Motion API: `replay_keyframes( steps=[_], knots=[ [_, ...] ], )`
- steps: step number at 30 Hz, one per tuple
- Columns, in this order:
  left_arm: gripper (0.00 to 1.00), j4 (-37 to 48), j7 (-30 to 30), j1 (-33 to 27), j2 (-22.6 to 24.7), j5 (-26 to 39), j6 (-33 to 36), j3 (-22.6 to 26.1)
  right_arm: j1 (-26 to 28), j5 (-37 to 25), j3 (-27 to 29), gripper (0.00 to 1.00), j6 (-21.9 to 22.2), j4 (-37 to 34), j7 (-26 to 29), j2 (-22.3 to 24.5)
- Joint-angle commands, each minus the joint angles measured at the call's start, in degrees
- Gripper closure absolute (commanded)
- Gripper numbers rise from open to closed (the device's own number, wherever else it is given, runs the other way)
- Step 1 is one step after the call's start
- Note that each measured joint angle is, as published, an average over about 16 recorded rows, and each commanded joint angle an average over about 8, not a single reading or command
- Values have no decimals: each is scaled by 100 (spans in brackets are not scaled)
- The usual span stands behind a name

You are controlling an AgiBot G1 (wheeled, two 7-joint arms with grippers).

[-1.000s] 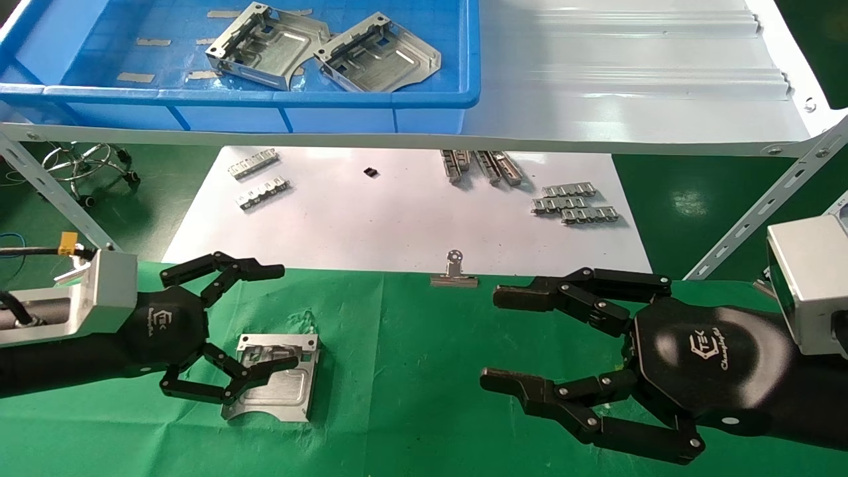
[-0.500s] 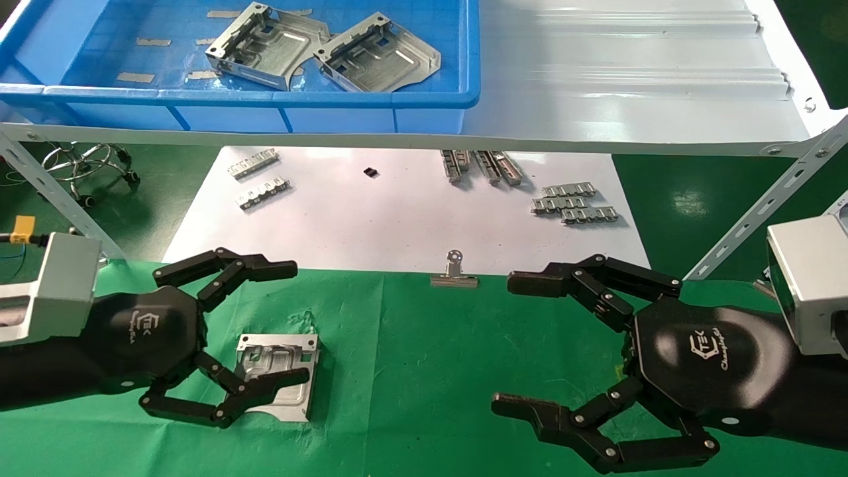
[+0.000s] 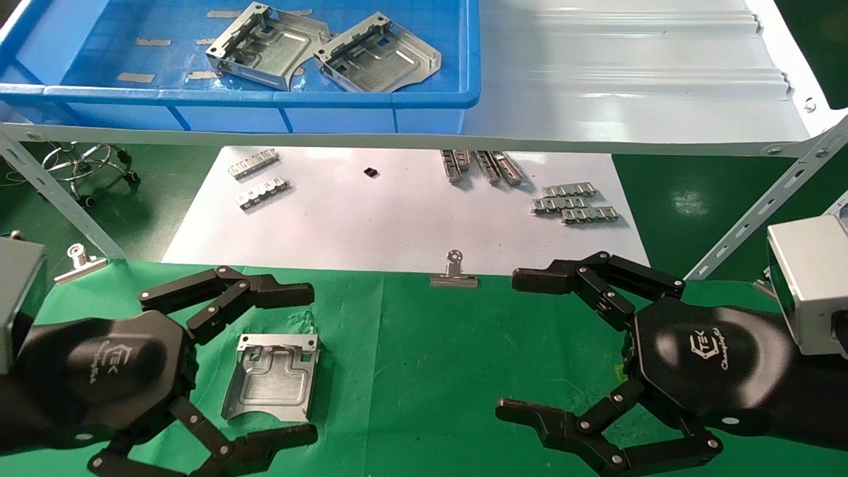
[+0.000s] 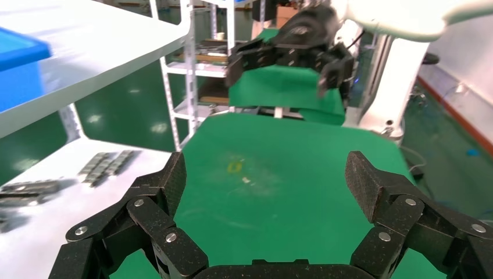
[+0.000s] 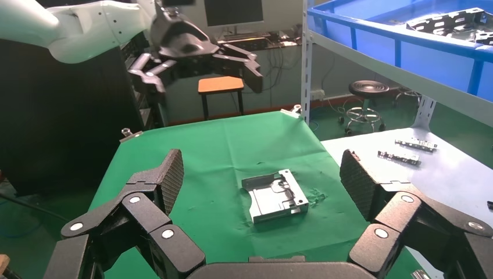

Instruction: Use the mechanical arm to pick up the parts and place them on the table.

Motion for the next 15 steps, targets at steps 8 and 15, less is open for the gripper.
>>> replay_keyframes(
  steps=[8,15],
  knots=[
    [0,-440,-316,195,-88,-131,-45,-194,-1,1,0,0,1,-1,0,0],
    [0,-338,-264,155,-71,-101,-41,-153,-1,1,0,0,1,-1,0,0]
  ],
)
